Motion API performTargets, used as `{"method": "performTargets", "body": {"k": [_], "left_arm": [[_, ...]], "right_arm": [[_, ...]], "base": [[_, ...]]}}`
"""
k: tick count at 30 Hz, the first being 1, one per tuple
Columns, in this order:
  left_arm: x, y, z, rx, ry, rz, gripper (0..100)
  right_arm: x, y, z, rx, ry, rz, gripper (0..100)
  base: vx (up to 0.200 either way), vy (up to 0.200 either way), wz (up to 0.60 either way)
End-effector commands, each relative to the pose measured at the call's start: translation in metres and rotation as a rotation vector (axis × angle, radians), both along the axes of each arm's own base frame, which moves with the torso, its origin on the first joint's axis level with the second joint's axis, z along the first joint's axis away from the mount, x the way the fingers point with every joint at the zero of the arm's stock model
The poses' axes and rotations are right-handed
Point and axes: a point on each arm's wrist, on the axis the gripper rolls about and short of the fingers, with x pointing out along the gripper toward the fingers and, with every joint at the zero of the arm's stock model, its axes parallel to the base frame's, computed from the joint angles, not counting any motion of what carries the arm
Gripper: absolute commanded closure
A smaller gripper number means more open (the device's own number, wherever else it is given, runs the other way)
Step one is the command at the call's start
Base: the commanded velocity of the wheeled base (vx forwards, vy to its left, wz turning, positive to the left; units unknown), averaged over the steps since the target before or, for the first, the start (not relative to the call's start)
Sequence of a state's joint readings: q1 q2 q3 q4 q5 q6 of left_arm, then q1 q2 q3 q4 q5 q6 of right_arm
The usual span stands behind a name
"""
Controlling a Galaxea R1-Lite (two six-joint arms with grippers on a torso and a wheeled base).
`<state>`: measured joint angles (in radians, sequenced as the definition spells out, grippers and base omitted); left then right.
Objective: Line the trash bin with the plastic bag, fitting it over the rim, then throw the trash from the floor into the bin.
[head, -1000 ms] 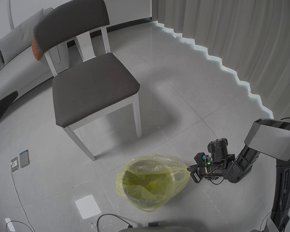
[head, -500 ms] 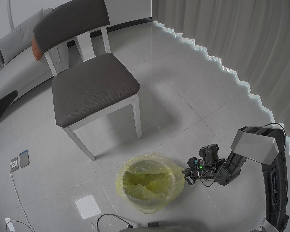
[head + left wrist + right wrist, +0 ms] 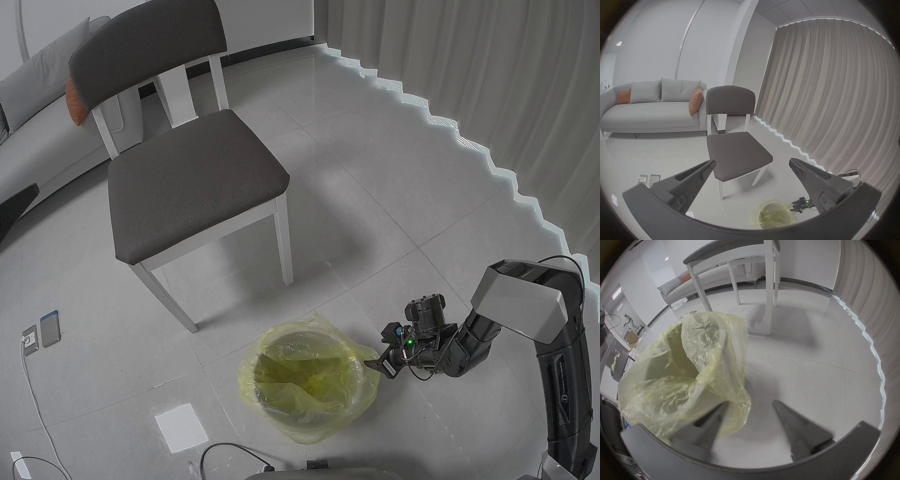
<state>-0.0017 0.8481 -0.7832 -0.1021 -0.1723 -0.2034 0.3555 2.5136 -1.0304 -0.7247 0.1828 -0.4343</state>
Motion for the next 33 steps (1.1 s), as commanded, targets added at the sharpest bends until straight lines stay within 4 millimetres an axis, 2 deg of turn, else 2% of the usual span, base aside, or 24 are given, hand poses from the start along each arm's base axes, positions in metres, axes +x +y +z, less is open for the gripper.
{"method": "performTargets", "body": {"k": [1, 2, 5, 10, 14, 19, 25, 29, 33], "left_arm": [[-0.001, 0.0, 0.001, -0.001, -0.006, -0.001, 0], [-0.001, 0.0, 0.001, -0.001, -0.006, -0.001, 0], [-0.001, 0.0, 0.001, 0.0, -0.004, -0.016, 0], [-0.002, 0.0, 0.001, 0.0, -0.009, -0.022, 0], [-0.004, 0.0, 0.005, 0.004, -0.026, -0.022, 0], [-0.005, 0.0, 0.004, 0.003, -0.022, -0.018, 0], [-0.007, 0.001, -0.001, 0.014, -0.011, -0.003, 0], [-0.011, 0.001, -0.005, 0.012, -0.011, 0.004, 0], [-0.015, 0.001, -0.009, 0.011, -0.014, 0.02, 0]], "right_arm": [[-0.001, -0.007, 0.014, 0.008, -0.017, -0.015, 0], [-0.001, -0.007, 0.014, 0.008, -0.017, -0.015, 0], [-0.01, -0.016, 0.041, 0.012, -0.051, -0.021, 0], [-0.02, -0.023, 0.075, 0.03, -0.114, -0.026, 0], [-0.03, -0.022, 0.088, 0.034, -0.176, 0.002, 0], [-0.054, 0.008, 0.08, 0.056, -0.23, 0.119, 0], [-0.078, 0.047, 0.051, 0.025, -0.224, 0.278, 0], [-0.08, 0.058, 0.039, 0.007, -0.213, 0.319, 0], [-0.07, 0.063, 0.024, -0.006, -0.208, 0.322, 0]], "base": [[0.0, 0.0, 0.0], [0.0, 0.0, 0.0], [0.0, 0.0, 0.0], [0.0, 0.0, 0.0], [0.0, 0.0, 0.0], [0.0, 0.0, 0.0], [0.0, 0.0, 0.0], [0.0, 0.0, 0.0], [0.0, 0.0, 0.0]]}}
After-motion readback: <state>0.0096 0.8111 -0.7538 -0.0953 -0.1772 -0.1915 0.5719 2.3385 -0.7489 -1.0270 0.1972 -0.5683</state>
